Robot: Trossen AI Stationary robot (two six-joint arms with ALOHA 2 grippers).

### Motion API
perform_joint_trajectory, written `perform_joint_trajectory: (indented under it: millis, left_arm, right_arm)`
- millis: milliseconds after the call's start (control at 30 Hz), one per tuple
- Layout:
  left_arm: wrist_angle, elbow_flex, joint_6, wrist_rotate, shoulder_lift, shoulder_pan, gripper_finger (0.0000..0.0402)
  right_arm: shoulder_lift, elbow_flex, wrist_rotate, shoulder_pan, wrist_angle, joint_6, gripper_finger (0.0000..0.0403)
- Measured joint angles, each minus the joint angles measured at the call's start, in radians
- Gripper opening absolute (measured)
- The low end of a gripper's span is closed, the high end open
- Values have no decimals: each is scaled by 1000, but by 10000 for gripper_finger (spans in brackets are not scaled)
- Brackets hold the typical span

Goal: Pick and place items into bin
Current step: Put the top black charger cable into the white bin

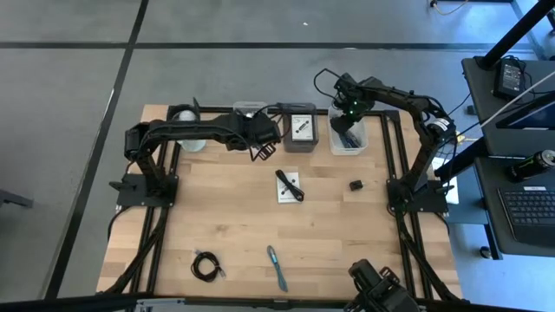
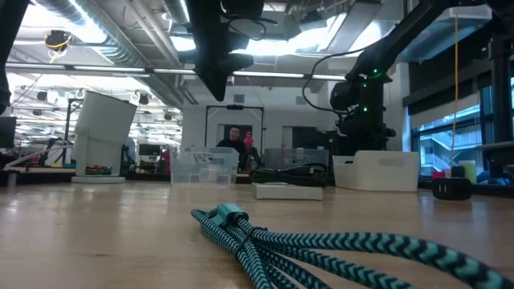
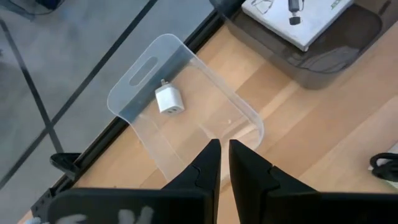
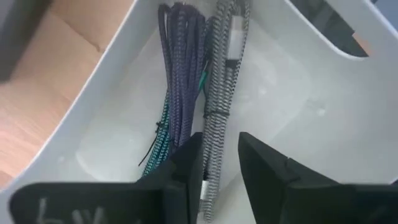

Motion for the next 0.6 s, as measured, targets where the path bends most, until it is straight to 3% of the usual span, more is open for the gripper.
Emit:
perform_joint_trajectory:
  millis: [300,600]
  left_arm:
    - [-44,0,-3,1,-15,-29,16]
    - [-27,0,109,8,-47,-56,3]
  right_arm:
    - [-57,76,-1,0,-32,8,121]
    - [-340,90,-3,12,-41,108,121]
